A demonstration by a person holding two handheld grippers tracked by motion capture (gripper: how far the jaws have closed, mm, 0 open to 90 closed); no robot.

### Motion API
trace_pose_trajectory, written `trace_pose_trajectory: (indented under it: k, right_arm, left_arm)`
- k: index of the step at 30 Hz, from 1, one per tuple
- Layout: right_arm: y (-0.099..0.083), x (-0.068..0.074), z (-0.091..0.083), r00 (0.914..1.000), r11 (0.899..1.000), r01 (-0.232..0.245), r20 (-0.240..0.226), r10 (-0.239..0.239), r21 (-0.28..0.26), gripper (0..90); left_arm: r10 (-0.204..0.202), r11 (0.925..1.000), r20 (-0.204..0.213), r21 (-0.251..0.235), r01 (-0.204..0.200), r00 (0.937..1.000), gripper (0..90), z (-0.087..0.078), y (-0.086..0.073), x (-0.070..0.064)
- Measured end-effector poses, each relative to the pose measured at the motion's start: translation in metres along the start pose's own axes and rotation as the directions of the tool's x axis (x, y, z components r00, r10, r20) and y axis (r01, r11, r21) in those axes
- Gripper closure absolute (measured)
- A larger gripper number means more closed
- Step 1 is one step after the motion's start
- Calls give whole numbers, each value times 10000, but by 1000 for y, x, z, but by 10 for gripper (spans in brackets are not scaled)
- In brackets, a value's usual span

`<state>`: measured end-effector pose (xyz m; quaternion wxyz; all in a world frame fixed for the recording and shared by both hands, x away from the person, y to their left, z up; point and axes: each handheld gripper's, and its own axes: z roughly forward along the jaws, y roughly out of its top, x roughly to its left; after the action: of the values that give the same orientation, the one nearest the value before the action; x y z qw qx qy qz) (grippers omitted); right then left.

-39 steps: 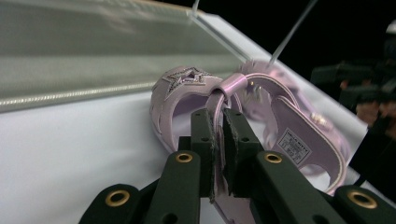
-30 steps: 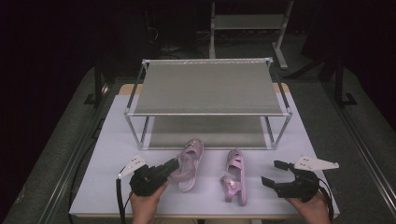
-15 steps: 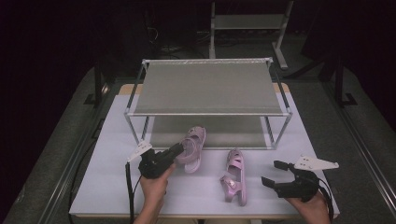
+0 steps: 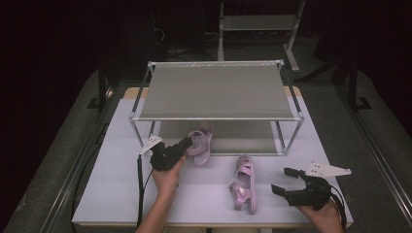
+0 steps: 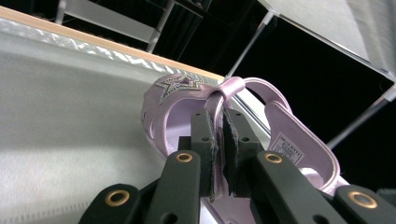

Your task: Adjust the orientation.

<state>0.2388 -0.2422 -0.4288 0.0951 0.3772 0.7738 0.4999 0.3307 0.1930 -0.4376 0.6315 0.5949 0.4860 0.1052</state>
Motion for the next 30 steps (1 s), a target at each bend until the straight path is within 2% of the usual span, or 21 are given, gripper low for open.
trace_pose_trajectory:
  k: [4,8,11,14,15,20,22,23,26,27,30]
  right_arm:
    - [0,0,0,10000,10000,26,-4,-26,-6,153]
    - [0,0,0,10000,10000,-25,-12,25,-19,152]
    - [0,0,1,10000,10000,75,-33,-75,-1,152]
    - [1,0,1,10000,10000,45,-37,-45,-2,153]
    - [1,0,1,10000,10000,50,-38,-50,-6,152]
    - [1,-1,1,9999,10000,93,-56,-93,-21,152]
    - [1,-1,1,10000,10000,80,-59,-80,-7,152]
    - [1,-1,1,9999,10000,87,-63,-87,0,152]
    - [1,-1,1,9999,10000,82,-75,-82,-28,153]
    - [1,-1,0,9999,10000,63,-84,-64,-34,152]
    - [1,0,0,9999,10000,87,-95,-88,-32,152]
  left_arm:
    - [356,9994,-93,16,-355,9993,837,10,5,1]
    - [284,9996,-46,-77,-284,9996,838,16,6,3]
    - [465,9989,-123,-44,-465,9988,837,27,9,4]
    - [453,9989,-129,-85,-454,9989,837,32,10,6]
    - [586,9983,-247,-24,-587,9980,837,37,13,7]
    - [603,9982,-477,-35,-605,9970,837,48,17,10]
    - [610,9981,-537,116,-604,9967,836,51,17,11]
    - [833,9965,-600,172,-824,9947,837,53,18,13]
    - [883,9960,-665,190,-873,9939,837,56,17,14]
    - [1092,9937,-717,330,-1070,9914,838,58,17,16]
    - [1180,9922,-789,498,-1143,9899,837,60,15,19]
